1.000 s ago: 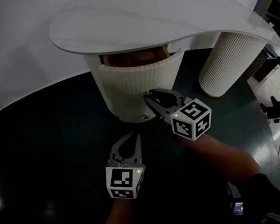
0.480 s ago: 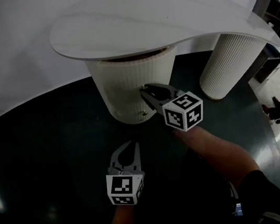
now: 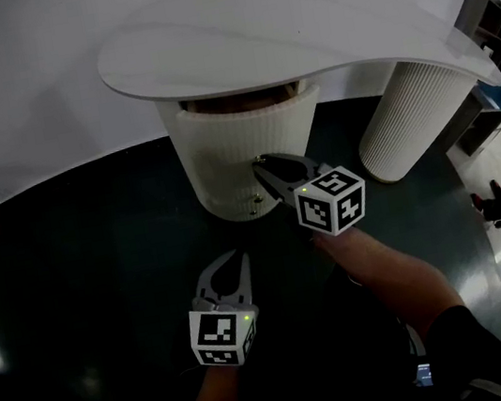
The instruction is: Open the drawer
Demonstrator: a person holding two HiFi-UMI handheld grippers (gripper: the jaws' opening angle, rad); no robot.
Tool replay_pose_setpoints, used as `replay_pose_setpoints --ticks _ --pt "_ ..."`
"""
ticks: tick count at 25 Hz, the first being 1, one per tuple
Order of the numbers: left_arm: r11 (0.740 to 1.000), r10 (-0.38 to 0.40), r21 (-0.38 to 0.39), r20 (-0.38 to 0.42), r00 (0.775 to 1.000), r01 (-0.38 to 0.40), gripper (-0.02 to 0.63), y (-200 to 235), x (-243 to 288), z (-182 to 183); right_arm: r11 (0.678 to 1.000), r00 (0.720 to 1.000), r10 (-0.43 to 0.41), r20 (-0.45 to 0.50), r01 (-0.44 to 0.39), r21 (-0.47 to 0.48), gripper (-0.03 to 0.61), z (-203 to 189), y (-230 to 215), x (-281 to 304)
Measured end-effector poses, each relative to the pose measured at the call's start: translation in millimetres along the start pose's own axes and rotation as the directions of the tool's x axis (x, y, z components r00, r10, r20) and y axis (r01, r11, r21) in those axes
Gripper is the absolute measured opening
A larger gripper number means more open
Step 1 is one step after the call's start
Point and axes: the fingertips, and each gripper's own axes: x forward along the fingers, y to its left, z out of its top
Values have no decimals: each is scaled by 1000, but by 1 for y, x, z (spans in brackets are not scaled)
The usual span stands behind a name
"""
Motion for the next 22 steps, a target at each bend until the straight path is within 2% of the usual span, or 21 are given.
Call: replay_pose_setpoints --ticks 8,18,22 --pt "1000 -16 10 15 1000 16 6 -9 1 1 998 998 58 -27 -58 36 81 -10 20 -23" --pt "998 -58 14 -3 998 58 6 -5 11 -1 993 994 112 -14 -112 -30 80 -17 33 -42" --pt "998 -62 -1 -12 998 62 6 1 14 -1 992 991 117 -60 -120 -39 80 -33 29 -45"
